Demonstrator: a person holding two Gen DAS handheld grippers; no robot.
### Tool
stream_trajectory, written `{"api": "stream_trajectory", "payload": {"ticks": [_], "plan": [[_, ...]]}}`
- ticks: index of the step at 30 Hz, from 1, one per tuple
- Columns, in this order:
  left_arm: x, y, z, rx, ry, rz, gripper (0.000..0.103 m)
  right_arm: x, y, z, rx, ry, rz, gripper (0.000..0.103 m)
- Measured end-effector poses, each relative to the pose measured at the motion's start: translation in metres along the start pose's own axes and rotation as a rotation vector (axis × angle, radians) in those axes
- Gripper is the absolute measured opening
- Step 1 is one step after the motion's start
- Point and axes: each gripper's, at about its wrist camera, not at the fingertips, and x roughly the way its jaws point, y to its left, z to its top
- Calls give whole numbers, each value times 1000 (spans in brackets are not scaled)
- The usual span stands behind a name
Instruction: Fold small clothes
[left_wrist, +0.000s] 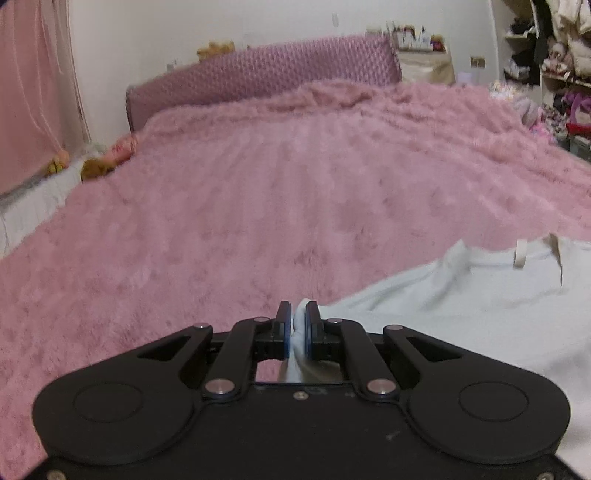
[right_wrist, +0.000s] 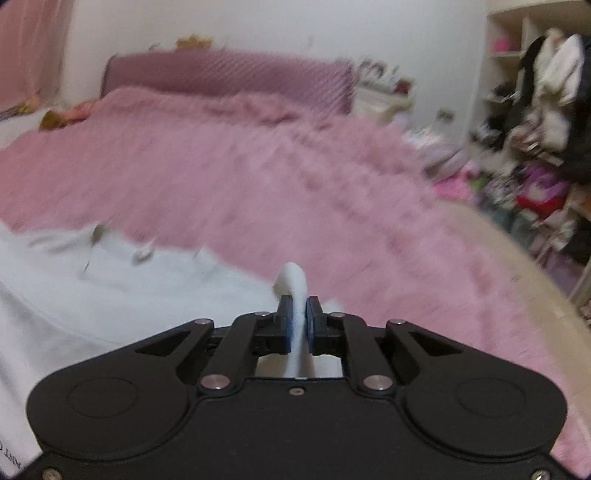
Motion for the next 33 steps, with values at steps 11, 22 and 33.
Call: {"api": "stream_trajectory", "payload": {"ticks": [11,22,33], "plan": [[38,-11,-2,41,-38,86,13,19,2,-19,32,-30,-98,3],[3,17,-11,-22,109,141,47,-7,-8,-11,72,8,-142,8],[-94,28,-91,-113,264,39,51,-92,-7,-66,216,250,-12,11]]}}
